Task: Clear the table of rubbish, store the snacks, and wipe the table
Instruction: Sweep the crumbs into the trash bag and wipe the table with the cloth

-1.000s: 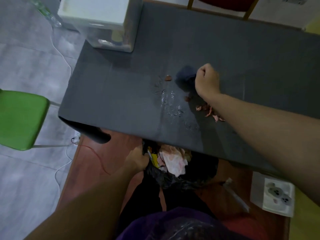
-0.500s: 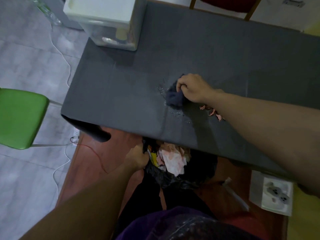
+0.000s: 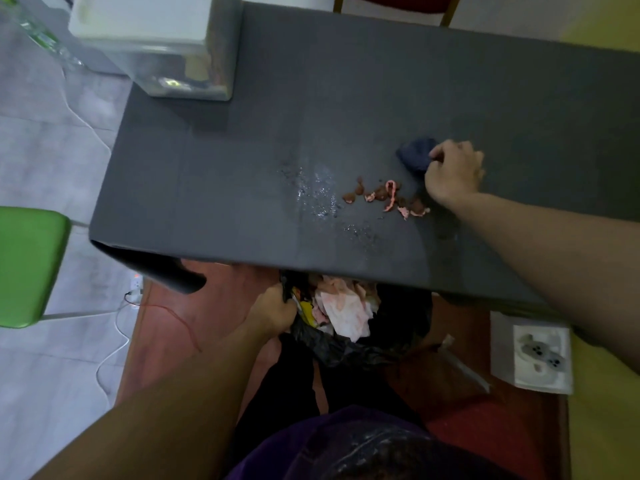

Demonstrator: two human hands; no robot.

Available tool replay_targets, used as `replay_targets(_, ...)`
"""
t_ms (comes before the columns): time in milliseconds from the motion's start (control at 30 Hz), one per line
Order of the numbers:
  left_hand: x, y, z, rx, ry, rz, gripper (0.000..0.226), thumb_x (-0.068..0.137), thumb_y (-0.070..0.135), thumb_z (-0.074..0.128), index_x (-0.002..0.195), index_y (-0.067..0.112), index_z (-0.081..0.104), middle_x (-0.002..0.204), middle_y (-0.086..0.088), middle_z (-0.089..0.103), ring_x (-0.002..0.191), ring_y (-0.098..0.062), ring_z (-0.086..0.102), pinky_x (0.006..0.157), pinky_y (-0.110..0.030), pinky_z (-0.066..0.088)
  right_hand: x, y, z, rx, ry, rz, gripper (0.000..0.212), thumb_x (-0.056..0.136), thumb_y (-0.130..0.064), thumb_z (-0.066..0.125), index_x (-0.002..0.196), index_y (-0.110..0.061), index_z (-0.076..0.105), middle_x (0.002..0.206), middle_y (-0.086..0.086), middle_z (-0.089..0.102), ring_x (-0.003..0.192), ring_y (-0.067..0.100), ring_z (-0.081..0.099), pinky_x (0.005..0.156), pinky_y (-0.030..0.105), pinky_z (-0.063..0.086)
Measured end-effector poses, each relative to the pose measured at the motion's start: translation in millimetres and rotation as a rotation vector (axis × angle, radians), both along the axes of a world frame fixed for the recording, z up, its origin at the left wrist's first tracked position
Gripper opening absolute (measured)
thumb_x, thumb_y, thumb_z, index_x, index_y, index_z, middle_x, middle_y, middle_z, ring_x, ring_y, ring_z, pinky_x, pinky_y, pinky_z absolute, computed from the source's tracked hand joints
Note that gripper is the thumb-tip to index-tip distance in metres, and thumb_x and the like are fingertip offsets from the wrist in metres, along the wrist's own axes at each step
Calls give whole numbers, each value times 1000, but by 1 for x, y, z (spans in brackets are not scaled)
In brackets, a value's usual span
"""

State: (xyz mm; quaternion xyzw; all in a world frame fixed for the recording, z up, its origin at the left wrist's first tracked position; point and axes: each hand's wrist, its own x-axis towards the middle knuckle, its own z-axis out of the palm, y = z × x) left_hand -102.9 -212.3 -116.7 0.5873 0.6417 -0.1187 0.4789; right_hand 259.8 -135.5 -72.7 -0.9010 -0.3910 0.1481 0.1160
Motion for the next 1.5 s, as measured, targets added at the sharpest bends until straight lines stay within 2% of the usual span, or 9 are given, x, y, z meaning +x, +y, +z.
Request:
replay_targets(167, 7, -6, -1, 12, 3, 16, 22, 91, 14, 50, 108, 6, 61, 110, -22, 66, 104, -39, 62, 85, -40, 52, -9, -18, -7, 26, 122, 184, 44, 91, -14, 52, 134, -20, 59, 139, 12, 48, 125, 39, 44, 110, 41, 35)
replay_targets(467, 13, -15, -4, 35, -11, 72, 9, 91, 14, 52, 98, 12, 58, 103, -20, 66, 97, -39, 63, 77, -38, 50, -50, -67, -4, 111, 233, 540, 29, 78, -15, 61, 102, -20, 76, 104, 2, 63, 98, 26, 60, 86, 29, 44)
replay_targets(667, 18, -16, -6, 33, -7, 85, 21, 91, 13, 51, 108, 7, 62, 109, -20, 66, 101, -40, 63, 81, -38, 51, -78, -108, -2, 97, 201, 638, 28, 79, -29, 56, 101, -25, 71, 102, -4, 57, 97, 20, 57, 78, 36, 51)
replay_targets(933, 18, -17, -8, 43, 10, 86, 27, 92, 12, 50, 115, 3, 61, 112, -22, 65, 104, -39, 61, 84, -38, 49, -105, -158, -7, 130, 146, 865, 20, 80, -26, 53, 93, -16, 64, 96, -1, 53, 86, 18, 51, 63, 36, 51)
replay_targets(1067, 18, -16, -9, 31, 16, 96, 26, 93, 13, 50, 115, 4, 61, 114, -21, 64, 105, -39, 61, 85, -39, 50, -107, -165, -8, 129, 158, 971, 18, 82, -25, 51, 92, -15, 61, 93, 1, 57, 82, 20, 52, 63, 38, 49)
replay_targets(1233, 19, -17, -10, 24, 0, 97, 25, 92, 13, 51, 113, 4, 60, 113, -22, 64, 104, -38, 61, 86, -39, 51, -110, -160, -4, 172, 286, 850, 19, 87, -24, 43, 97, -13, 55, 87, 3, 58, 76, 22, 55, 67, 42, 50)
replay_targets(1367, 19, -17, -11, 27, 6, 92, 27, 92, 13, 52, 116, 3, 60, 115, -22, 64, 107, -39, 60, 89, -40, 51, -110, -161, -8, 35, 353, 945, 40, 79, -32, 73, 111, -13, 56, 101, 4, 59, 89, 22, 57, 79, 35, 51)
replay_targets(1433, 18, -17, -11, 41, 4, 87, 27, 92, 13, 52, 116, 2, 61, 115, -23, 64, 107, -39, 60, 89, -40, 50, -110, -165, -15, -63, 316, 1036, 54, 70, -23, 80, 117, -9, 57, 107, 8, 54, 97, 24, 53, 86, 33, 47)
replay_targets(1500, 17, -17, -11, 41, -2, 89, 28, 91, 13, 52, 116, 3, 61, 115, -22, 64, 107, -40, 61, 90, -42, 52, -114, -167, -18, -92, 272, 1065, 50, 67, -6, 75, 114, -5, 58, 108, 11, 52, 99, 27, 51, 86, 37, 48)
